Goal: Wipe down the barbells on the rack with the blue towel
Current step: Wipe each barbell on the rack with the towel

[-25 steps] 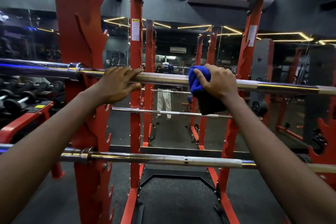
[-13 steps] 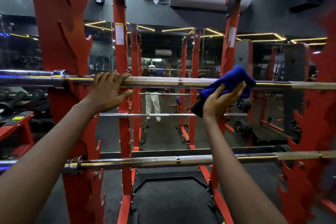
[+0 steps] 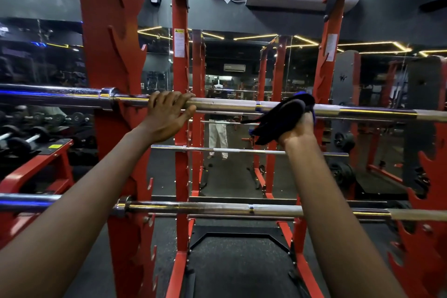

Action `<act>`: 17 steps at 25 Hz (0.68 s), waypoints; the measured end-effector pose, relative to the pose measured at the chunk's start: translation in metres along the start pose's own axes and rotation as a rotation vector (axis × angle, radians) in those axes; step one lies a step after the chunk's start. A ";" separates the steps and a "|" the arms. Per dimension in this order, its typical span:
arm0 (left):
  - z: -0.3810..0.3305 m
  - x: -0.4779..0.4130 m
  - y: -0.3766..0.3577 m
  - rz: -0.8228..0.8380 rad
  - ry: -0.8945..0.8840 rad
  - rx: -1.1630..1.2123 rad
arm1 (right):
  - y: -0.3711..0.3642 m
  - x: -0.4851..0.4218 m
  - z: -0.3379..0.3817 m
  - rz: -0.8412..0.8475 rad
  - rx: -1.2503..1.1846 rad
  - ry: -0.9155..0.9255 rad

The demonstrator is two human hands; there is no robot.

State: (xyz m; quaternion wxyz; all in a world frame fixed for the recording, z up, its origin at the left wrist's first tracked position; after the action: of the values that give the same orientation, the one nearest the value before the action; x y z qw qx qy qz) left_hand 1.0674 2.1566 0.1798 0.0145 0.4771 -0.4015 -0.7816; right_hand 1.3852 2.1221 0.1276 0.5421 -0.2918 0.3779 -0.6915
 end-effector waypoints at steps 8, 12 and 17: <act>0.002 0.001 0.003 0.038 0.050 0.045 | -0.033 0.107 -0.003 -0.404 0.991 1.116; 0.003 0.003 0.006 0.108 0.044 0.056 | -0.077 0.081 -0.010 -0.392 1.703 1.222; -0.006 0.023 0.021 0.099 0.072 0.165 | -0.114 0.066 -0.047 -0.331 1.958 1.316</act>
State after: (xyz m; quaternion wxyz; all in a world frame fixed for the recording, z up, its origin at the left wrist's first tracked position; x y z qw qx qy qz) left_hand 1.0518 2.1293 0.1745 0.0282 0.4841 -0.4870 -0.7264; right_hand 1.2707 2.0827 0.1976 0.1403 0.6116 -0.1472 -0.7646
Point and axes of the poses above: each hand's wrist, its own x-axis away from the middle knuckle, its own y-axis out of the back of the hand, z = x × y, the point moved 9 cm from there along -x, towards the middle knuckle, and after that the axes turned 10 degrees about -y, right-handed, at the moved point
